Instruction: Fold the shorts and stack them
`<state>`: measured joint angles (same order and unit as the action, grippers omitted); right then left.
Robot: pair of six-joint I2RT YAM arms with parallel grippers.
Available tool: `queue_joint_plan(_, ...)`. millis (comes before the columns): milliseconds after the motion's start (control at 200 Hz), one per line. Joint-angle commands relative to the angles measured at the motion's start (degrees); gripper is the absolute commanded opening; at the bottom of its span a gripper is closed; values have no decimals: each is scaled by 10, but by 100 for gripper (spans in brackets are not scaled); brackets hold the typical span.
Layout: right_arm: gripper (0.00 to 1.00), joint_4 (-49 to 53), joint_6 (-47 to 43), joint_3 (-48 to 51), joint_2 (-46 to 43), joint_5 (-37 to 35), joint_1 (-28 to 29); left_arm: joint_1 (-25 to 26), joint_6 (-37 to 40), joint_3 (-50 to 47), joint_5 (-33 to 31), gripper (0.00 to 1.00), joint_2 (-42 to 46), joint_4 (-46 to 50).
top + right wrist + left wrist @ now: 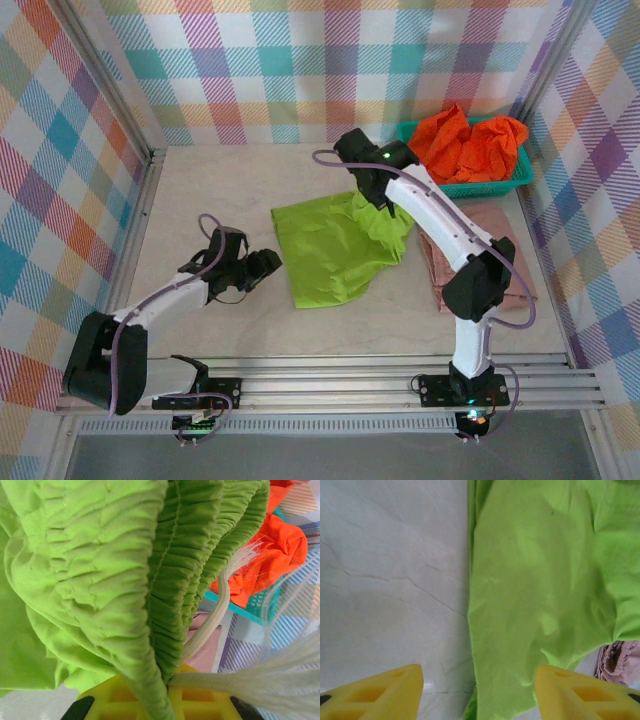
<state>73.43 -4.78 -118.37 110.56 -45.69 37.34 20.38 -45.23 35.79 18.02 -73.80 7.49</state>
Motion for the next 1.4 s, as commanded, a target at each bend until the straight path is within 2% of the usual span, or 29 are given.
queue_joint_plan(0, 0, 47, 47, -40, 21, -22, 23, 33, -28, 14, -27, 56, -29, -36)
queue_joint_plan(55, 0, 58, 54, -49, 34, -22, 33, 47, -37, 9, -37, 53, -45, -49)
queue_joint_plan(165, 0, 66, 60, -63, 54, -22, 50, 63, -55, 0, -45, 40, -80, -76)
queue_joint_plan(360, 0, 81, 70, -93, 80, -22, 69, 75, -55, -2, -55, 30, -122, -85)
queue_joint_plan(455, 0, 90, 78, -112, 96, -20, 82, 79, -55, -5, -58, 21, -134, -91)
queue_joint_plan(565, 0, 112, 102, -145, 127, -12, 99, 81, -55, -15, -61, 12, -146, -99)
queue_joint_plan(685, 0, 146, 137, -195, 169, 8, 118, 84, -60, -33, -61, 7, -156, -112)
queue_joint_plan(860, 0, 169, 178, -254, 218, 47, 140, 87, -64, -49, -65, 4, -162, -123)
queue_joint_plan(1115, 5, 127, 218, -256, 251, 177, 161, 89, -65, -50, -70, 4, -161, -124)
queue_joint_plan(1225, 8, 103, 229, -254, 266, 236, 165, 90, -68, -52, -71, 7, -157, -127)
queue_joint_plan(1295, 20, 82, 234, -253, 271, 284, 165, 90, -72, -57, -72, 11, -146, -135)
queue_joint_plan(1395, 45, 46, 230, -255, 264, 369, 162, 90, -82, -68, -79, 23, -112, -143)
